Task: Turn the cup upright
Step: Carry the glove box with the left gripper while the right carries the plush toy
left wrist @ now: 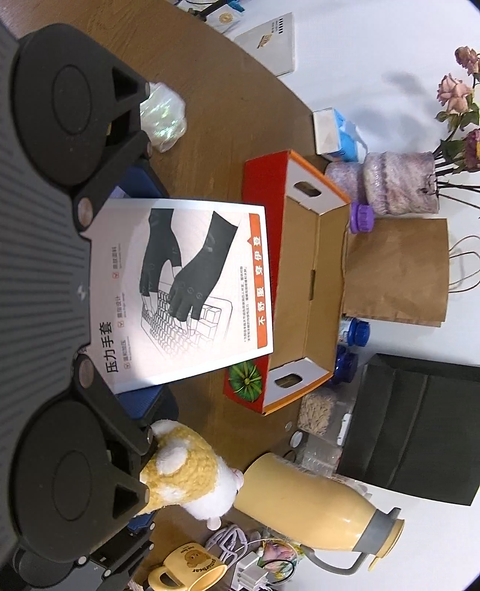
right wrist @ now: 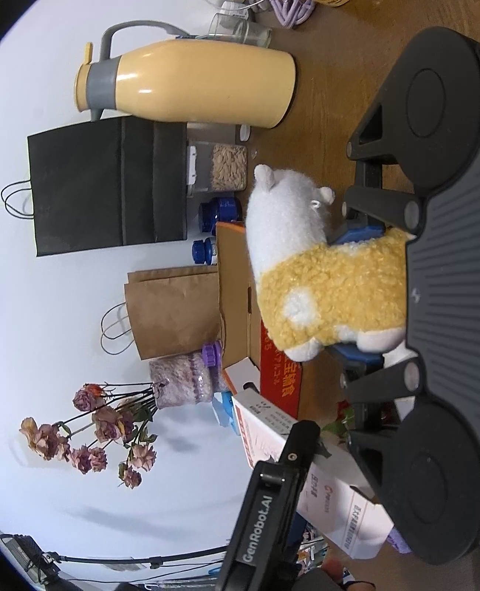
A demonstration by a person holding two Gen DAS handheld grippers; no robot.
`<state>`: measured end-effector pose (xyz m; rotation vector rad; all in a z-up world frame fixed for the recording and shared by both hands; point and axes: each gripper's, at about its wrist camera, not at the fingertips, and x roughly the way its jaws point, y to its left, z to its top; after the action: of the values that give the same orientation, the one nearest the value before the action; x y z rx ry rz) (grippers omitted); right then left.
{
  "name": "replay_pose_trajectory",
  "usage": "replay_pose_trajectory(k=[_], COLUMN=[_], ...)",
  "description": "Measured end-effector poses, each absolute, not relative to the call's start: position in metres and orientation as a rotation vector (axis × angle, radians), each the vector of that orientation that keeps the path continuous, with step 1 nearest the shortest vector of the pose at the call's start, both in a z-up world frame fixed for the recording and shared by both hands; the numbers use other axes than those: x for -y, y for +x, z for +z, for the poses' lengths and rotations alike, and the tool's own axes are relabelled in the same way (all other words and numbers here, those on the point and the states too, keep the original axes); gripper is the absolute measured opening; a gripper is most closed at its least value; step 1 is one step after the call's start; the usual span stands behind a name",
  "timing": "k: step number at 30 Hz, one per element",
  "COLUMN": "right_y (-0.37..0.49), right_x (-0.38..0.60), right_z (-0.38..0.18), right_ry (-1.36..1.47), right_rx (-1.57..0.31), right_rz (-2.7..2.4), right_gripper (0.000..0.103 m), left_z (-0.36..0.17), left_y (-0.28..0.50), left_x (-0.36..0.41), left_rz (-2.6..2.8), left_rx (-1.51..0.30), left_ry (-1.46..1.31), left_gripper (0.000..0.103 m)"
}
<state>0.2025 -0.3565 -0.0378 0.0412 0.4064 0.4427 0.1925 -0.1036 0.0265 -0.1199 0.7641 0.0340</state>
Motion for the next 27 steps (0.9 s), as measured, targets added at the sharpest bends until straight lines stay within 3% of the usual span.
replay_pose_trajectory(k=[27], right_y=[0.253], right_x=[0.292], right_z=[-0.001], right_ry=[-0.026], right_rx=[-0.397], right_rz=[0.44], right_gripper=[0.052], left_z=[0.048], left_y=[0.235], left_x=[0.057], left_rz=[0.096], left_rx=[-0.657], left_ry=[-0.044], left_gripper=[0.1])
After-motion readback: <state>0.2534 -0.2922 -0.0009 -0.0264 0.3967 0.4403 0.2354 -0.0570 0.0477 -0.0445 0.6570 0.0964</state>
